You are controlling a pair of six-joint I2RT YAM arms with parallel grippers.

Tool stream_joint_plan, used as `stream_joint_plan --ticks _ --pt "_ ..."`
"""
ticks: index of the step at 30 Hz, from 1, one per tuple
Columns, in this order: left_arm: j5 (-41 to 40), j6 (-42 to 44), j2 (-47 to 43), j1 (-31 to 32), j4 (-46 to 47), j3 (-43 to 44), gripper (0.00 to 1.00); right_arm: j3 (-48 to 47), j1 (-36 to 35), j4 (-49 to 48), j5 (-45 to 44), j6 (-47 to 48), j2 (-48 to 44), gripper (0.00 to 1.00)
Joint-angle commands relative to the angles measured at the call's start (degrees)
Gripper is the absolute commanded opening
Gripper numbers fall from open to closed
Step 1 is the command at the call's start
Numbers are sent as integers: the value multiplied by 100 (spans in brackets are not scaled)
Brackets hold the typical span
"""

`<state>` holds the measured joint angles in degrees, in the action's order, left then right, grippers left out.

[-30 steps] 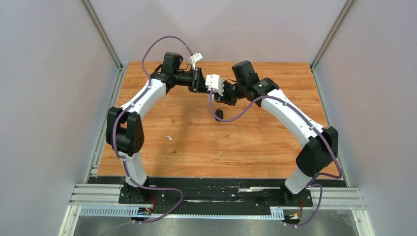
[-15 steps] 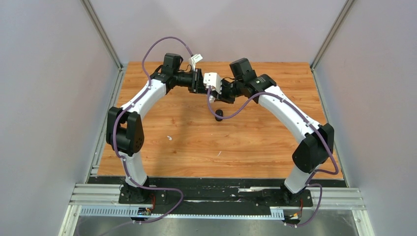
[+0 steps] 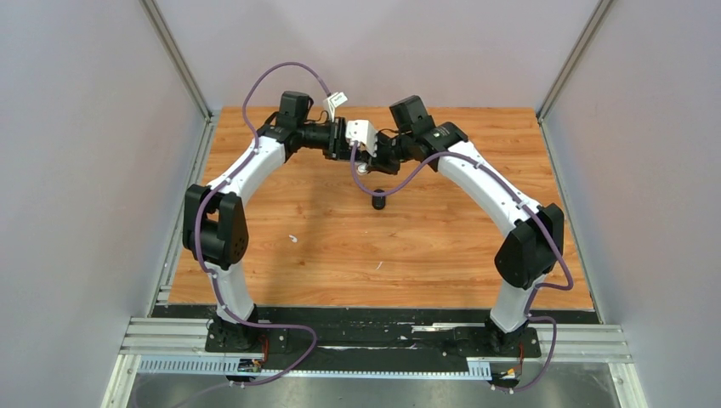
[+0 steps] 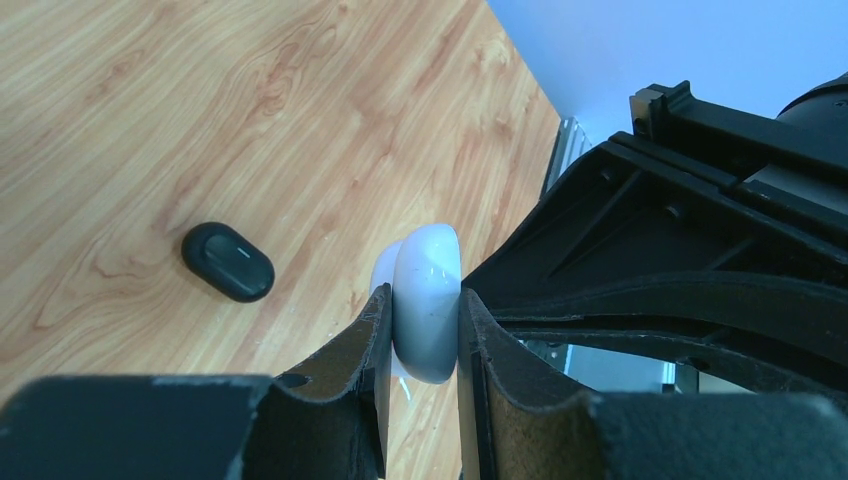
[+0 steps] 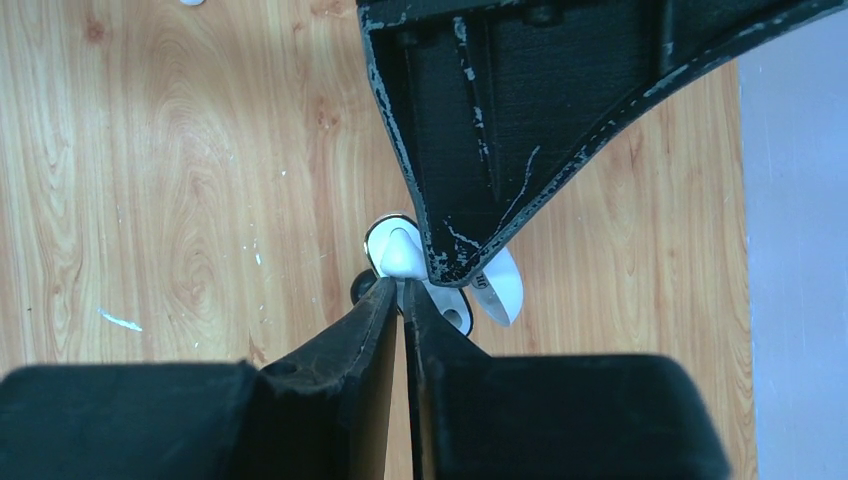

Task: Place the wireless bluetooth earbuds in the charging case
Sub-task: Place the earbud in the charging case.

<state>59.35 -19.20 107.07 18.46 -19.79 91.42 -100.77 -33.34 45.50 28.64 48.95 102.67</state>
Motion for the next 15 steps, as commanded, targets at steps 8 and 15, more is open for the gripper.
stream_joint_plan --ticks 8,15 --pt "-226 285 -114 -47 -211 110 0 -170 10 -103 186 -182 -510 15" --pt "-1019 544 -220 -646 -828 247 0 249 3 -294 947 -672 -767 42"
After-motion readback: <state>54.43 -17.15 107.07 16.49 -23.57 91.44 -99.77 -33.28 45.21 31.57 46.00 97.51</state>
